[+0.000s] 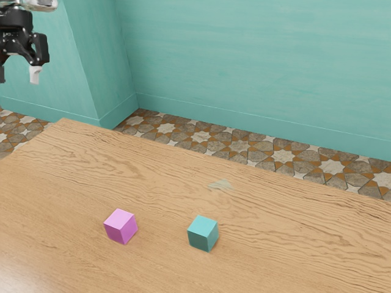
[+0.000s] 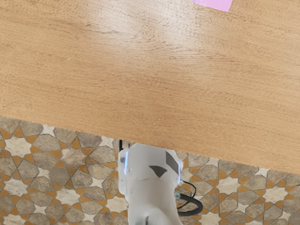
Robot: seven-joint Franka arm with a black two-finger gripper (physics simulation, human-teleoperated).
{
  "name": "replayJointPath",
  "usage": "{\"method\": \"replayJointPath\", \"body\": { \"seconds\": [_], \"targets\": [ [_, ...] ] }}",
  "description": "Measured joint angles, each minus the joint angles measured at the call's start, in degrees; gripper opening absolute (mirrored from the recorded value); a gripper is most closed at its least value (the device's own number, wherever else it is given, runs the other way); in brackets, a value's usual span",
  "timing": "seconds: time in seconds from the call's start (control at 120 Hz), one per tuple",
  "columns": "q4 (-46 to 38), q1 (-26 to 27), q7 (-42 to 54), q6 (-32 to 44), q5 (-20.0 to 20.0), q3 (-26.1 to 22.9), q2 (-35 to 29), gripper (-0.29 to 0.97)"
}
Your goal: Pick up the blue block with one arm, and put the blue block on the pink block with one arm
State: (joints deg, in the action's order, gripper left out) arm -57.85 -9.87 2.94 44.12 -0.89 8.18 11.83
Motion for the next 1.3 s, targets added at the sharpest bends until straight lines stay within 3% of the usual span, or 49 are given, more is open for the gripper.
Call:
{"method": "replayJointPath", "body": {
  "seconds": [0.108, 0.25, 0.375, 0.492, 0.533, 0.583, 0.642, 0.708, 0.967, 1.125, 1.3],
  "targets": [
    [-2.05, -3.34, 1.45, 13.36, -2.42, 0.26, 0.37, 0.67],
    [-0.39, -3.99, 3.02, 22.97, -3.83, 0.03, -1.73, 0.66],
    [4.46, 5.53, 3.97, 28.91, -2.32, -1.42, -7.06, 0.66],
    [1.23, 12.83, 4.64, 32.33, -2.86, -2.99, -6.91, 0.66],
    [-1.31, 10.54, 4.77, 33.16, -3.02, -6.82, -6.34, 0.66],
    [-10.09, 4.63, 4.55, 35.58, 0.98, -18.18, -6.19, 0.66],
    [-21.50, 5.25, 3.90, 39.86, 4.66, -25.31, -6.01, 0.66],
    [-32.28, 7.54, 2.90, 45.67, 7.22, -28.28, -5.39, 0.66],
    [-37.72, 6.02, -0.82, 58.86, 11.57, -28.93, -0.89, 0.66],
    [-46.75, 6.61, -3.66, 70.03, 12.31, -28.92, 1.85, 0.66],
    [-47.88, 7.36, -6.99, 78.68, 12.35, -29.11, 8.40, 0.66]
  ]
}}
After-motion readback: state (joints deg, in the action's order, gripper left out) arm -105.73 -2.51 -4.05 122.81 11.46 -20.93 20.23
